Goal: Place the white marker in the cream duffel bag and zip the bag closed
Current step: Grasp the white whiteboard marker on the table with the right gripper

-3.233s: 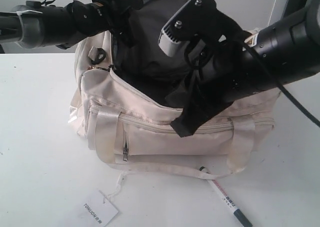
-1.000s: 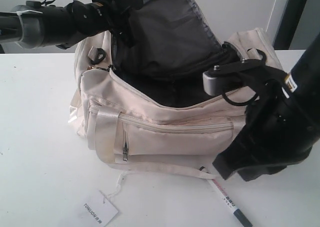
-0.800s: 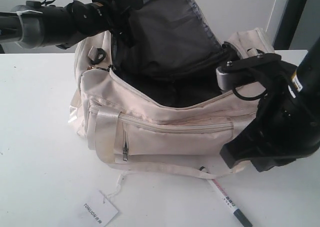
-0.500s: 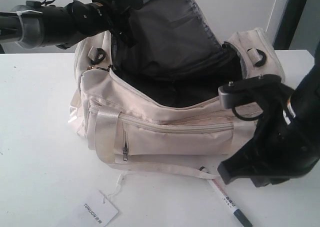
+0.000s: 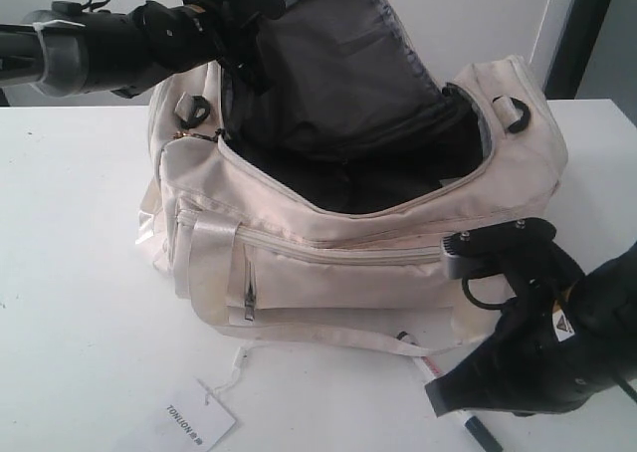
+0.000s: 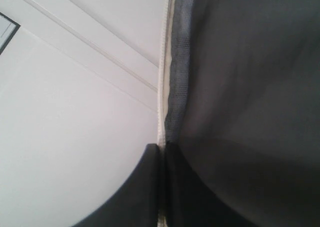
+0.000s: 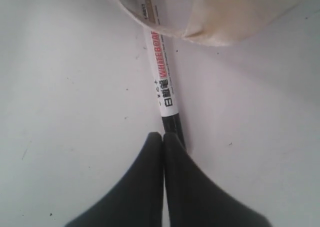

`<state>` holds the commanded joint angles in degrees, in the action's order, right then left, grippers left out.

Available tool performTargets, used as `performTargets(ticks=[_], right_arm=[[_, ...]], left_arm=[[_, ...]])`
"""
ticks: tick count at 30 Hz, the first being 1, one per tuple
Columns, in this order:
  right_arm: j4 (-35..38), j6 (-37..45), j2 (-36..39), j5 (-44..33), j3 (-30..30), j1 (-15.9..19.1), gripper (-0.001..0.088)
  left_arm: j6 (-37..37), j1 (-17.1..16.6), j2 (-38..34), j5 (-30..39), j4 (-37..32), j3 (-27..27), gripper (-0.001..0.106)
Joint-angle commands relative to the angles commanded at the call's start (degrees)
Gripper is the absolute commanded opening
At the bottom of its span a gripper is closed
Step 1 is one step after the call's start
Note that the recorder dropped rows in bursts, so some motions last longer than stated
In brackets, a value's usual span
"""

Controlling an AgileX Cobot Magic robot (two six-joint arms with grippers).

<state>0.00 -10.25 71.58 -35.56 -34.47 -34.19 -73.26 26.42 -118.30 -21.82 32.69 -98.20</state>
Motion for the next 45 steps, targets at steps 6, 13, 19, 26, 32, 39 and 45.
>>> performTargets(ticks=[6,13,19,26,32,39,45], right_arm=[[0.0,0.0,0.0,6.7,2.7,0.0,0.0],[0.0,0.1,0.0,10.4,5.7,0.0,0.0001],[0.0,0.8,0.0,12.4,7.1,0.0,0.0128],[0.0,2.1,0.0,13.5,7.2,0.0,0.0232],[0.0,2.1,0.2,15.3,7.2,0.0,0.0232],[0.0,2.1,5.5,15.7,7.2,0.0,0.0232],[0.0,2.1,8.5,16.2,7.2,0.0,0.0232]], left_arm=[[0.0,0.0,0.0,0.0,0.0,0.0,0.0],[0.0,0.0,0.0,0.0,0.0,0.0,0.0],[0.0,0.0,0.0,0.0,0.0,0.0,0.0],[0.0,0.0,0.0,0.0,0.0,0.0,0.0],[0.0,0.0,0.0,0.0,0.0,0.0,0.0],[0.0,0.0,0.0,0.0,0.0,0.0,0.0],[0.0,0.0,0.0,0.0,0.0,0.0,0.0]])
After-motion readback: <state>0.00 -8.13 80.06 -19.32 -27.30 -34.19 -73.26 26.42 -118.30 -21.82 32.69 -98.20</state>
